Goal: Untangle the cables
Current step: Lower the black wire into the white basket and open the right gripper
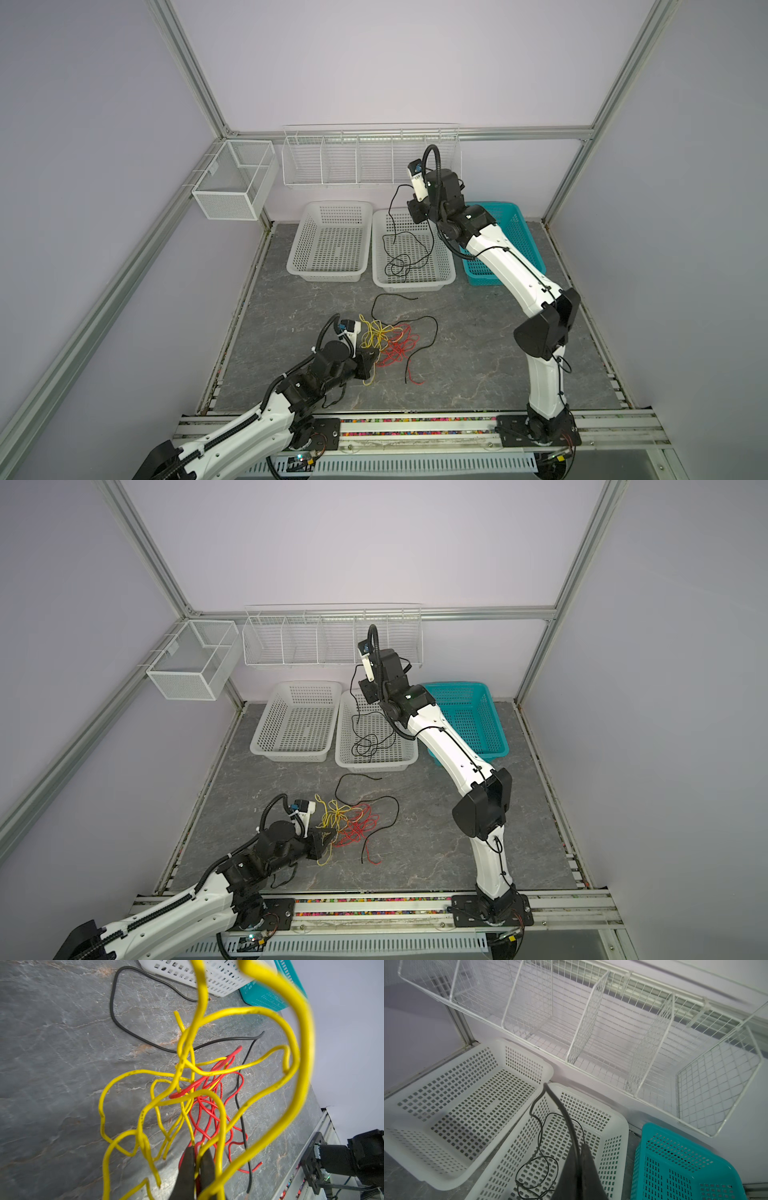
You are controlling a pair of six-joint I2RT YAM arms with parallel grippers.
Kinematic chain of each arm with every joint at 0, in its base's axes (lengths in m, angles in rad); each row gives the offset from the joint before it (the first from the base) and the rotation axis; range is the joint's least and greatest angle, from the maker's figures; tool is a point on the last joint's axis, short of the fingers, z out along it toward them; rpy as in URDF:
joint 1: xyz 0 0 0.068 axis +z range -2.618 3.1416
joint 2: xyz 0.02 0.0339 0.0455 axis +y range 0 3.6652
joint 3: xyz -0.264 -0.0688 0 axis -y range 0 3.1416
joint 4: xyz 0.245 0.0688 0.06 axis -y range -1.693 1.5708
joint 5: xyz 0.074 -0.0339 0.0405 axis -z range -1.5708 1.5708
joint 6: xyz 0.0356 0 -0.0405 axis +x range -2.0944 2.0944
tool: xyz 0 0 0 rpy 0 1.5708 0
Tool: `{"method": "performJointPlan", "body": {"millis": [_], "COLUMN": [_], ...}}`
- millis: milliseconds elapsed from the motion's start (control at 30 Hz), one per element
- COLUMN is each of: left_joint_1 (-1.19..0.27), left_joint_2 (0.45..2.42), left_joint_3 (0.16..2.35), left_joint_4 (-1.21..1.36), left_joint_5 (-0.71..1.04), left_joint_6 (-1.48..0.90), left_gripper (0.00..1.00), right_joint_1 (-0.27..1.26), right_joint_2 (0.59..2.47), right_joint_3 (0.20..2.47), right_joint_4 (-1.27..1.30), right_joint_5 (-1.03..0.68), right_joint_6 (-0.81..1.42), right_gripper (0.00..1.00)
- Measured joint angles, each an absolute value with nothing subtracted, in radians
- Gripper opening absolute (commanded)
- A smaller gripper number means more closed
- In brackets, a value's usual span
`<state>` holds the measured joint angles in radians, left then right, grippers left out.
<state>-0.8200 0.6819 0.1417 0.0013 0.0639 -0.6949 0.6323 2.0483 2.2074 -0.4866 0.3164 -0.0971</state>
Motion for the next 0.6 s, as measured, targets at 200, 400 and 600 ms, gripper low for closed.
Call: {"method": "performJointPlan", "body": {"millis": [200,400,600], "left_joint_1": [-0.820,-0.820,-0.820], "left_joint_2": [0.686,0.687,0.692], "left_joint_3": [0.142,0.142,0.142], "left_joint_4": [0.002,0.002,0.002], "left_joint_5": [0.064,0.064,0.064], "left_joint_6": [-0.694,-0.694,-0.695], "left_gripper": [0.00,0.00,0.00], "right_joint_1": [0.619,0.609,0.609], "right_joint_2": [2.100,2.177,2.225], "right_joint_3": [2.131,2.147,2.208], "right_joint_4": [-0.472,-0.547,-0.682], "right_joint_5": [0.351,0.329,0.287], "right_joint_6": [-0.077,-0.032,0.014], "right_gripper": [0.07,0.12,0.26]}}
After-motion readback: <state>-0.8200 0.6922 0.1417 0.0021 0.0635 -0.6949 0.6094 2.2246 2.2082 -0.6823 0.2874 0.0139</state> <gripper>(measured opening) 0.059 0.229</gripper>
